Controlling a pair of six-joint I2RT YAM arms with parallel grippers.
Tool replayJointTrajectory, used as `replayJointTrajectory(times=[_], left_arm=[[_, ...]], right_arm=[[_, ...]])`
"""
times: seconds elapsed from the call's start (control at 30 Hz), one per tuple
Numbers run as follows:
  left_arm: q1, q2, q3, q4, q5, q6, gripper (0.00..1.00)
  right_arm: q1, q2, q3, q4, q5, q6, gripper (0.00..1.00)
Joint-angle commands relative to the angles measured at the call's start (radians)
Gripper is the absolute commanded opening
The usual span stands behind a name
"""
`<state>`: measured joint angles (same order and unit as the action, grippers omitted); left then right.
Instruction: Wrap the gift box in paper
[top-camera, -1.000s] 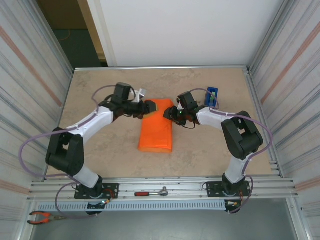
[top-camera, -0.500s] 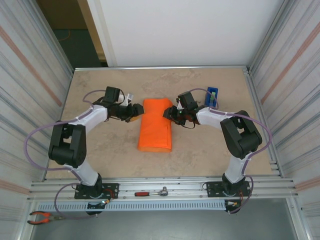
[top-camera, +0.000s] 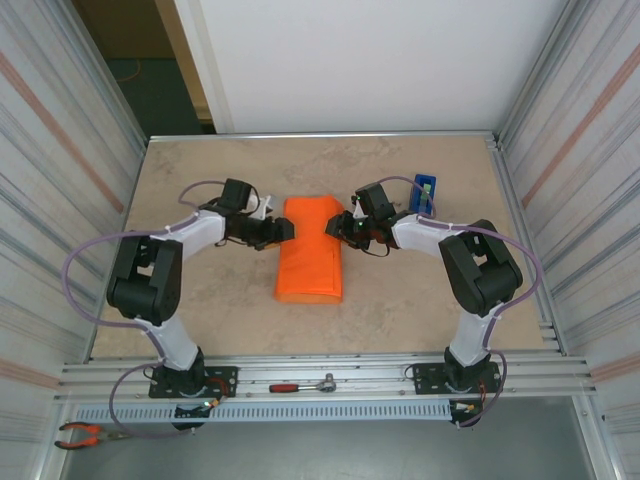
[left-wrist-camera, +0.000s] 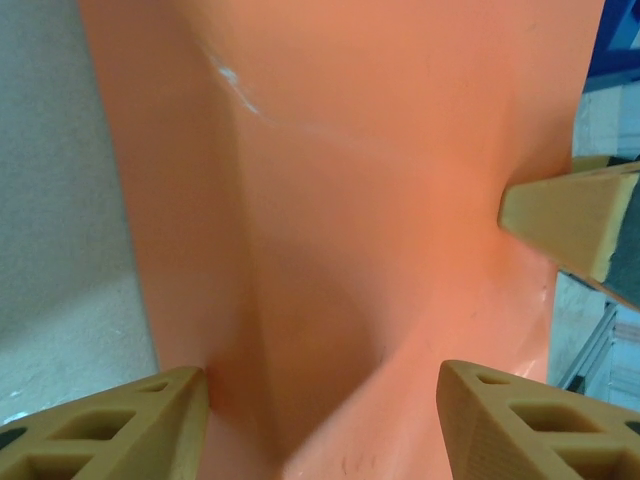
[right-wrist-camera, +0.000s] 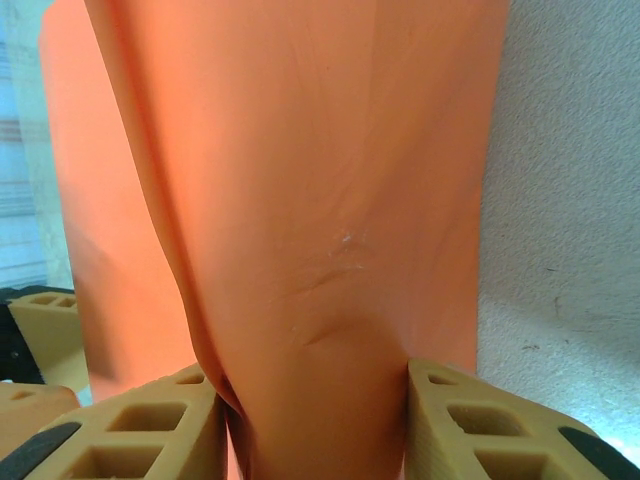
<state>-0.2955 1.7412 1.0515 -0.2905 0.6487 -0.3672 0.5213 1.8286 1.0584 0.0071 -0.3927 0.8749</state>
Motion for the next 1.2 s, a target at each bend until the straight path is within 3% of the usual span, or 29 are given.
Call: replayJointTrajectory(times=[0.0,0.2,0.5,0.67,0.87,1.0,1.17], left_arm=[[-0.024,0.017,0.01,0.012,0.015,0.034,0.62],[-0.045,0.056,0.004,-0.003,-0.021,0.04,0.62],[-0.094,0.095,0.014,-0.109,-0.178,0.057,0.57],[-0.094,0.109,0.02,-0.148,-0.214,0.057,0.55],[-0.096,0.108,0.011,-0.153,-0.231,0.053,0.53],[-0.099,0.112,0.01,-0.154,-0.234,0.051,0.53],[-0.099,0.115,0.012,-0.158,-0.239,0.051,0.52]], right_arm=[[0.006,0.06,-0.011,-0.063,0.02,-0.027,0.38],[0.006,0.067,-0.016,-0.05,0.014,-0.025,0.37],[-0.002,0.051,-0.008,-0.049,-0.014,-0.031,0.38],[-0.048,-0.002,0.01,-0.079,-0.03,-0.043,0.53],[-0.162,-0.159,0.017,-0.156,-0.042,-0.077,0.69],[-0.261,-0.266,0.002,-0.207,-0.041,-0.107,0.71],[-0.469,-0.368,-0.047,-0.234,-0.077,-0.129,0.7]])
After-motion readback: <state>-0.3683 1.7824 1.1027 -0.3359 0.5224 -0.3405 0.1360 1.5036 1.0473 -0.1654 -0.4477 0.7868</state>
